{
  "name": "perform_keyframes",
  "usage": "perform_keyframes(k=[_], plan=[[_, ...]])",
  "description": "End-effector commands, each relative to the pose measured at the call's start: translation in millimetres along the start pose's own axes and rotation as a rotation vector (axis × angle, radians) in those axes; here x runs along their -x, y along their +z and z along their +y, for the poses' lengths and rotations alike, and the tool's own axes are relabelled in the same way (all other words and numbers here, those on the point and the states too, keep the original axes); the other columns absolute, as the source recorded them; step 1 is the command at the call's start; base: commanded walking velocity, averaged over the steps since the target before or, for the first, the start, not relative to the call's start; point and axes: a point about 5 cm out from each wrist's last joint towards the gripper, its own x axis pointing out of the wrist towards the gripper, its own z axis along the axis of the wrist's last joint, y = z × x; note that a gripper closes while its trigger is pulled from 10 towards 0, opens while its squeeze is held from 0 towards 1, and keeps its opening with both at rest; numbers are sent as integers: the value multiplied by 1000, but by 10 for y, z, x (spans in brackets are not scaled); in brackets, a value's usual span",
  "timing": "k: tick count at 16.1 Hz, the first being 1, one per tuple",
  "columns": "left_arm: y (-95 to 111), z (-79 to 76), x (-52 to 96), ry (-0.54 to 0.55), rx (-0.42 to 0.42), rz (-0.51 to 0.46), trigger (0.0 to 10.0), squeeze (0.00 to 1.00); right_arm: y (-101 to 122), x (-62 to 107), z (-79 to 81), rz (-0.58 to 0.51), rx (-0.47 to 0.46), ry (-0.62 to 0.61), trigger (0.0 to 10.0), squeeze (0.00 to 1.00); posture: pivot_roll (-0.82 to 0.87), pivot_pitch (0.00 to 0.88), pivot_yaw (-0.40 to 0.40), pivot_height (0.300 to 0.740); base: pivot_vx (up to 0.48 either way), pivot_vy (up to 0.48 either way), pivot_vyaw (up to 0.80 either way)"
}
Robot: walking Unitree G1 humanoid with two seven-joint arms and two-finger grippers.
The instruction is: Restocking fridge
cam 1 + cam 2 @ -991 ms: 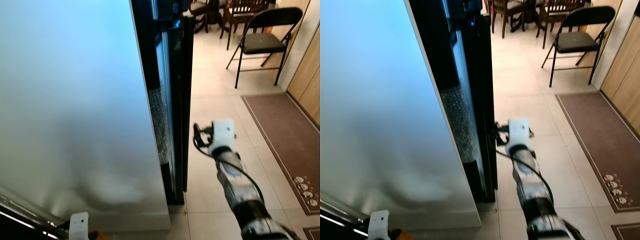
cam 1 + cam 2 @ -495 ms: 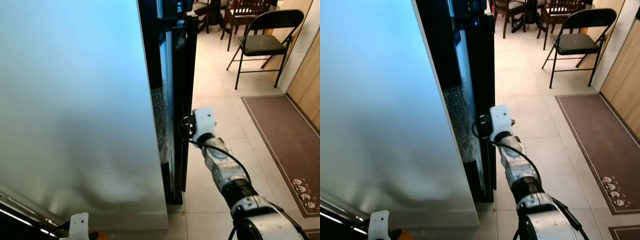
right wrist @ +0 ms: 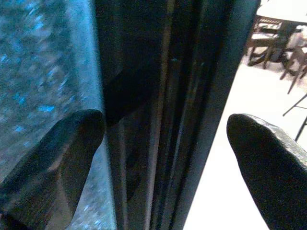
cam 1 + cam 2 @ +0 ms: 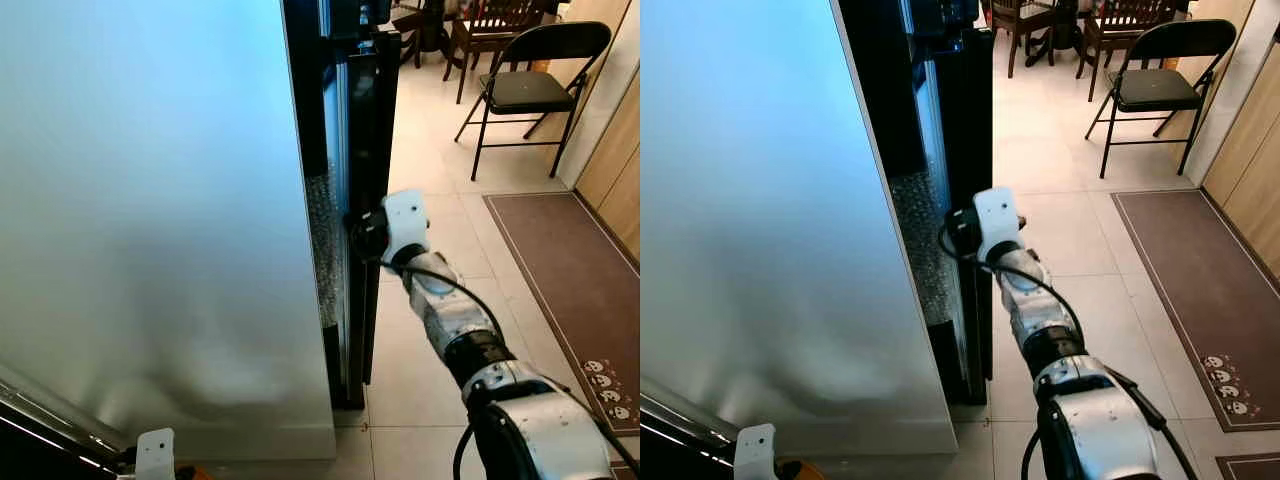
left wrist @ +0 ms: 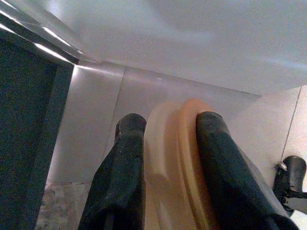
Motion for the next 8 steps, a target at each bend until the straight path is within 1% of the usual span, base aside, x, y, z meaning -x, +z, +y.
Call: perform_keyframes(k=[1, 4, 8], plan=[[-85, 42, 17, 20, 12, 26, 10000, 0, 56, -27, -1, -14, 7, -8, 10000, 0, -96, 0, 58, 740, 0, 0, 0], [-103, 51, 21, 23, 12, 32, 10000, 0, 87, -21, -111, -31, -4, -51, 10000, 0, -96, 0, 60, 740, 0, 0, 0], [-105, 72, 23, 23, 7, 32, 10000, 0, 49, 73, -385, -49, -1, -187, 10000, 0, -99, 0, 68, 740, 0, 0, 0]])
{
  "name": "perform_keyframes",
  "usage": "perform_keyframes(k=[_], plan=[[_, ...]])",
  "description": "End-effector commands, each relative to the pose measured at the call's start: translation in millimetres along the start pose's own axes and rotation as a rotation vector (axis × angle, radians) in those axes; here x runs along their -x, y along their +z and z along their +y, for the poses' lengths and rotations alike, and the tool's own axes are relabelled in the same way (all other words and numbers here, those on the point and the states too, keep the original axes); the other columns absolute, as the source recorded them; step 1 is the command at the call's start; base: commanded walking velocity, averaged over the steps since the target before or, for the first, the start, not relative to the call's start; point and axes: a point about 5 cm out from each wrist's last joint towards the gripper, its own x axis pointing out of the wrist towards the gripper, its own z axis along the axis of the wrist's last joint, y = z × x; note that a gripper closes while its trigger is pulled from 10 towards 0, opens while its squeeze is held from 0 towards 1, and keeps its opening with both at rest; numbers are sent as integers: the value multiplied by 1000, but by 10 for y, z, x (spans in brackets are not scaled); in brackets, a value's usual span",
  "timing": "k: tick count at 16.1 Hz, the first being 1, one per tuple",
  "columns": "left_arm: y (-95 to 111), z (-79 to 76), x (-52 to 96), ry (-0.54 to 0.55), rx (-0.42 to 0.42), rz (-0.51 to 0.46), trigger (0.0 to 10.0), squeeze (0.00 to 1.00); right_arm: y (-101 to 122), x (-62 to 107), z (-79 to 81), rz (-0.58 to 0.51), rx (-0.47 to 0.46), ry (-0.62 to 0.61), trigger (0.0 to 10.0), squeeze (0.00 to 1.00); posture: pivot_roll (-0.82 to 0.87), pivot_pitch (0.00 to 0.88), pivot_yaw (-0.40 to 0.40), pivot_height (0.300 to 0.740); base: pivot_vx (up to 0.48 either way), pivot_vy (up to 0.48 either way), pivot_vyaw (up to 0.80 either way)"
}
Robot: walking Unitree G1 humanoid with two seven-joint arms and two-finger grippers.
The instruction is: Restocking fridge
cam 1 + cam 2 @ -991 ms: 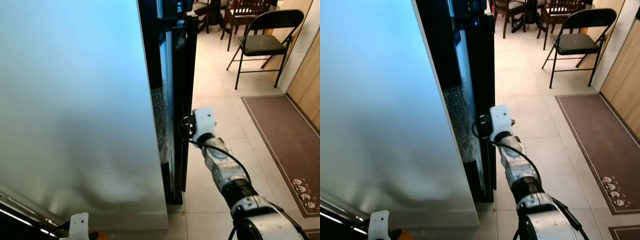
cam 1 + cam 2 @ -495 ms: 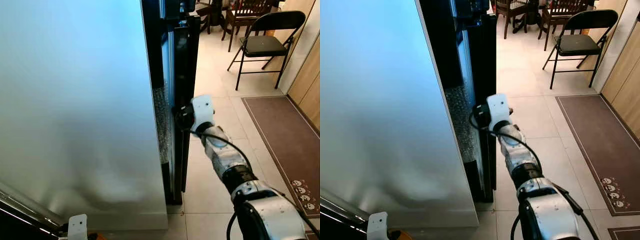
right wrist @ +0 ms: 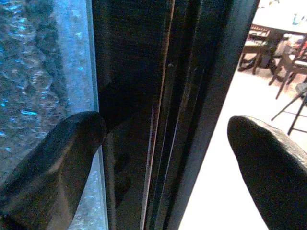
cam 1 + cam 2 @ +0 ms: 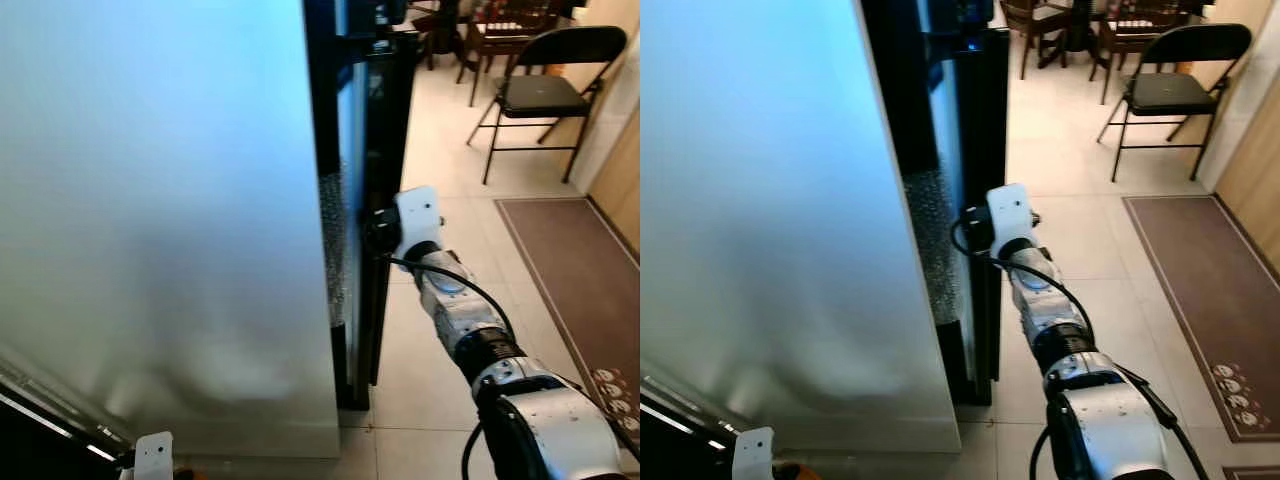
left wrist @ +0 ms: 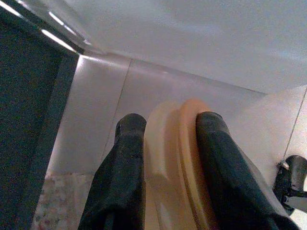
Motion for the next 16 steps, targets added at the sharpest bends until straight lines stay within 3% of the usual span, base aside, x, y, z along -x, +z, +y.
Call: perform_keyframes(k=[1, 5, 6, 8, 10, 12, 14, 16], plan=[[-51, 48, 10, 15, 0, 19, 10000, 0, 71, 36, -267, -51, -23, -141, 10000, 0, -100, 0, 69, 740, 0, 0, 0], [-31, 17, 6, 4, -12, 11, 10000, 0, -83, 348, -742, -94, -7, -392, 10000, 0, -111, 0, 77, 740, 0, 0, 0], [-31, 15, 6, 2, -15, 11, 10000, 0, -101, 379, -778, -95, -9, -412, 10000, 0, -114, 0, 78, 740, 0, 0, 0], [-29, 6, 4, 0, -21, 12, 10000, 0, -282, 688, -1105, -73, 1, -598, 10000, 0, -118, 0, 80, 740, 0, 0, 0], [-32, 3, 4, -2, -26, 14, 10000, 0, -506, 937, -1299, 2, 3, -699, 10000, 0, -130, 0, 83, 740, 0, 0, 0], [-38, 3, 6, -3, -28, 16, 10000, 0, -697, 1082, -1363, 66, -22, -742, 10000, 0, -137, 0, 82, 740, 0, 0, 0], [-55, 1, 9, -9, -34, 21, 10000, 0, -1120, 1339, -1384, 235, -38, -781, 10000, 0, -138, 0, 78, 740, 0, 0, 0], [-76, 7, 13, -6, -29, 26, 10000, 0, -1571, 1638, -1278, 436, -117, -793, 10000, 0, -129, 0, 71, 740, 0, 0, 0]])
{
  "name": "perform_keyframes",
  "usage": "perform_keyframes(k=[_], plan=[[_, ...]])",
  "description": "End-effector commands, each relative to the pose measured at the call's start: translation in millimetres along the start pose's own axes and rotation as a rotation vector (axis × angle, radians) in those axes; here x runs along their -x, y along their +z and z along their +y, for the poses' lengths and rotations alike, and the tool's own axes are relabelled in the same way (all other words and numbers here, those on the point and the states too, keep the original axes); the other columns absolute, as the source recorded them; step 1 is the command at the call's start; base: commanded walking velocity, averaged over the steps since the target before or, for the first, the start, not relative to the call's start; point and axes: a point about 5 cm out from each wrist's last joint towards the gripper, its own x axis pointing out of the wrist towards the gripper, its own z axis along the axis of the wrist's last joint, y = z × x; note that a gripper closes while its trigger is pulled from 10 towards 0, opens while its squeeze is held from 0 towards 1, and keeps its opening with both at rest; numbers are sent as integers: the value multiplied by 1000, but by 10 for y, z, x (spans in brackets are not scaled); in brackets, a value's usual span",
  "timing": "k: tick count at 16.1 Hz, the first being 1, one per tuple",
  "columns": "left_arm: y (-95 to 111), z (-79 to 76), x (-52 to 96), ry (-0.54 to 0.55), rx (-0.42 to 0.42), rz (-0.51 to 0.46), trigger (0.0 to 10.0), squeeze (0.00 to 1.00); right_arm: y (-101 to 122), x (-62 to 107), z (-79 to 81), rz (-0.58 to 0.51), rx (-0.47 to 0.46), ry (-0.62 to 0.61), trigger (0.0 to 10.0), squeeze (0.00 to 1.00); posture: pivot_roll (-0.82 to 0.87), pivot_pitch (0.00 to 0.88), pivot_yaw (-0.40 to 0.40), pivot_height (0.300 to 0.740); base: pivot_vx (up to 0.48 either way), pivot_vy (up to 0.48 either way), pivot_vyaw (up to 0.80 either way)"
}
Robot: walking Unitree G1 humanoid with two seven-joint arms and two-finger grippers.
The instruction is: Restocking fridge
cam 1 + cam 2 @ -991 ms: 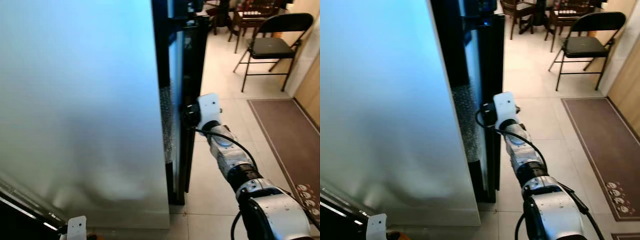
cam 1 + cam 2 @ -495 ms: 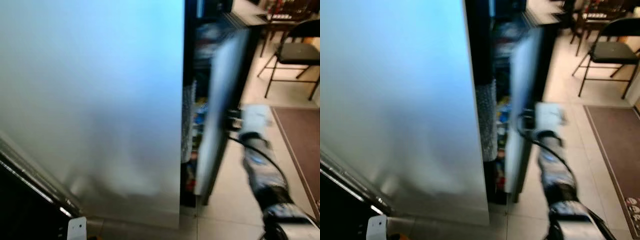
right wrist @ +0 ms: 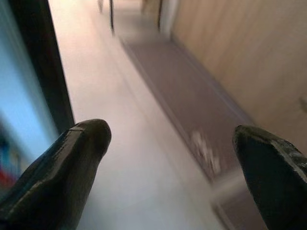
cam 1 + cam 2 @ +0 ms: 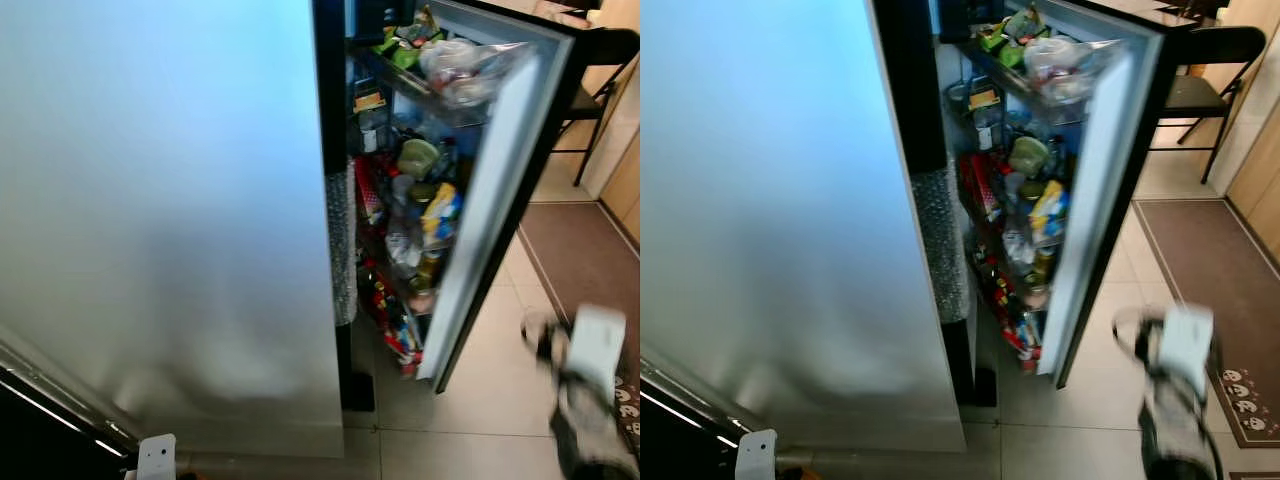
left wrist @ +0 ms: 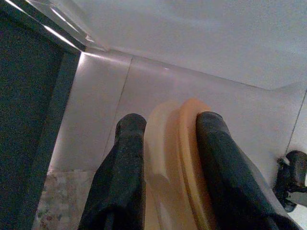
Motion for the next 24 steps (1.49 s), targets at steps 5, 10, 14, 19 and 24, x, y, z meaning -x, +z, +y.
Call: perform_keyframes(k=[5, 10, 14, 19, 24], plan=[[-58, 61, 11, 12, -25, 29, 10000, 0, -984, 454, 96, 413, 137, 206, 10000, 0, -128, 0, 76, 740, 0, 0, 0], [-32, 59, 8, 16, -47, 19, 10000, 0, -1480, 913, 246, 603, 131, 310, 10000, 0, -119, 0, 82, 740, 0, 0, 0], [-17, 37, 3, 8, -59, 16, 10000, 0, -1559, 1013, 314, 640, 177, 354, 10000, 0, -112, 0, 83, 740, 0, -201, 0], [7, 39, 0, 0, -75, 7, 10000, 0, -1506, 964, 329, 607, 171, 347, 10000, 0, -114, 0, 90, 740, 0, -290, 540], [58, 30, -8, -5, -87, -10, 10000, 0, -1508, 967, 327, 590, 243, 365, 10000, 0, -106, 0, 91, 740, 0, -298, 254]])
